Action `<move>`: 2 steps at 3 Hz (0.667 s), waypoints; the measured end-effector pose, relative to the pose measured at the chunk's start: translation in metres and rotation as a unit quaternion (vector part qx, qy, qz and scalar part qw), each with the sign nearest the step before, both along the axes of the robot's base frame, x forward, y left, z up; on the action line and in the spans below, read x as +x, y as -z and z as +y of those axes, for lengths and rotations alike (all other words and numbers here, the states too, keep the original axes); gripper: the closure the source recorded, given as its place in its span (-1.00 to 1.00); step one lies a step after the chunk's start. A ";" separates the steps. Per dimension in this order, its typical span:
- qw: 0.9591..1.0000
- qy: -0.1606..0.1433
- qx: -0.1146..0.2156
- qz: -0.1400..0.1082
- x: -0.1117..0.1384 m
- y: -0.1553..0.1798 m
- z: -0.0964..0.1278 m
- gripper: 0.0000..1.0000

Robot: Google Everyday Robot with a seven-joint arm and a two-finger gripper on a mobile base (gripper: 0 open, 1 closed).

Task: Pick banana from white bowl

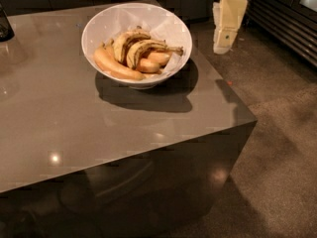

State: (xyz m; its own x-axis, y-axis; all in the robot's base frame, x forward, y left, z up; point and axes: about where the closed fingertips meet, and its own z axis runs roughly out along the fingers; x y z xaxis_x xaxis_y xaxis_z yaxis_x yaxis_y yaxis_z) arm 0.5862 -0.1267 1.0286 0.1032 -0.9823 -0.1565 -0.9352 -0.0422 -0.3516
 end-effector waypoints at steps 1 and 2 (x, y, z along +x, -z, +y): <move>1.000 -0.030 -0.005 -0.003 0.027 0.001 0.020 -1.00; 0.999 -0.029 0.004 -0.021 0.035 -0.003 0.025 -1.00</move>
Offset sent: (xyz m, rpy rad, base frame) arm 0.0206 0.0150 -0.0006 -0.0073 -0.0041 0.0457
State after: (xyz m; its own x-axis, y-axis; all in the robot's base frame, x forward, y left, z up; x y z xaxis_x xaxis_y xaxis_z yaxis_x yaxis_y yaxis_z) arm 0.6214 -0.1015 1.0320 0.1669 -0.9731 -0.1588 -0.9157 -0.0932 -0.3910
